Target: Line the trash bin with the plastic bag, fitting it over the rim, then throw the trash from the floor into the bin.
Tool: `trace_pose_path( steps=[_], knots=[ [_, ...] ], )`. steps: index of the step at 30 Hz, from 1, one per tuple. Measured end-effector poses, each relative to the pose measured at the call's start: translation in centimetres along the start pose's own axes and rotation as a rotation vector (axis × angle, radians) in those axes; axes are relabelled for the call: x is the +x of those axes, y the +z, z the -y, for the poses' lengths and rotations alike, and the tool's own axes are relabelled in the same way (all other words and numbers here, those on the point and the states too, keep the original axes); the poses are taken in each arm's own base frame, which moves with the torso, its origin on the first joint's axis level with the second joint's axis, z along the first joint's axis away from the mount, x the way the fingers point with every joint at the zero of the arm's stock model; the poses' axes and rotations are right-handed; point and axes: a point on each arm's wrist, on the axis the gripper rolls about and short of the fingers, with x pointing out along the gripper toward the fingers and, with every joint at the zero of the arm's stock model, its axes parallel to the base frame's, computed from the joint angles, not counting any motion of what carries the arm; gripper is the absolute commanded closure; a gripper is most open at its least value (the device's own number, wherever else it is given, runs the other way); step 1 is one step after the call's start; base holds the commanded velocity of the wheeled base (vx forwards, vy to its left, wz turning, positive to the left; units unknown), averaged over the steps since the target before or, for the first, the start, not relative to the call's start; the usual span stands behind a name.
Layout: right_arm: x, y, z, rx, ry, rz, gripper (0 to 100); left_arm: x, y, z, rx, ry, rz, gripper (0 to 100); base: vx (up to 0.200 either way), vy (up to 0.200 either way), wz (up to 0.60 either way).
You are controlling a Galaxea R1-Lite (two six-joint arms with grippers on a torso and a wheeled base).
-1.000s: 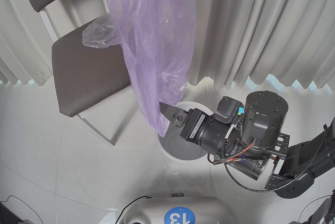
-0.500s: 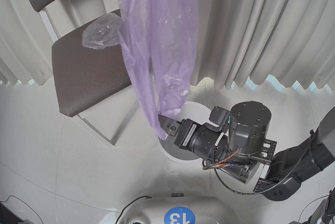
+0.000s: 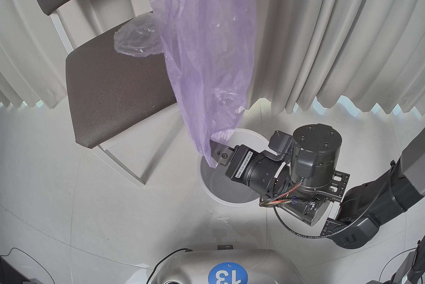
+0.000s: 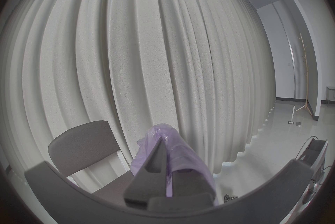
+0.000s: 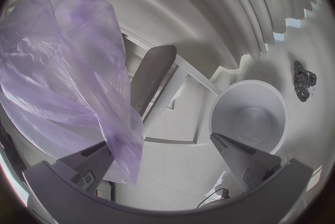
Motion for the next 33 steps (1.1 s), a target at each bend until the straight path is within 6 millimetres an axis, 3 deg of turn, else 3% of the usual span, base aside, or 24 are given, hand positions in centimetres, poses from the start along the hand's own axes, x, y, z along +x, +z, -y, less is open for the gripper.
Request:
trace_pose_path(
  steps=[25, 26, 33],
  knots=[
    [0.18, 0.46, -0.23, 0.014, 0.03, 0.05, 0, -0.11, 0.09, 0.18, -0.003, -0.008, 0.003, 100, 0.0, 0.0, 0.0],
    [0.18, 0.46, -0.23, 0.014, 0.029, 0.051, 100, -0.11, 0.09, 0.18, -0.003, -0.008, 0.002, 100, 0.0, 0.0, 0.0],
    [0.1, 0.43, -0.25, 0.009, 0.029, 0.048, 100, -0.1, 0.08, 0.17, -0.004, -0.008, 0.002, 100, 0.0, 0.0, 0.0]
  ],
)
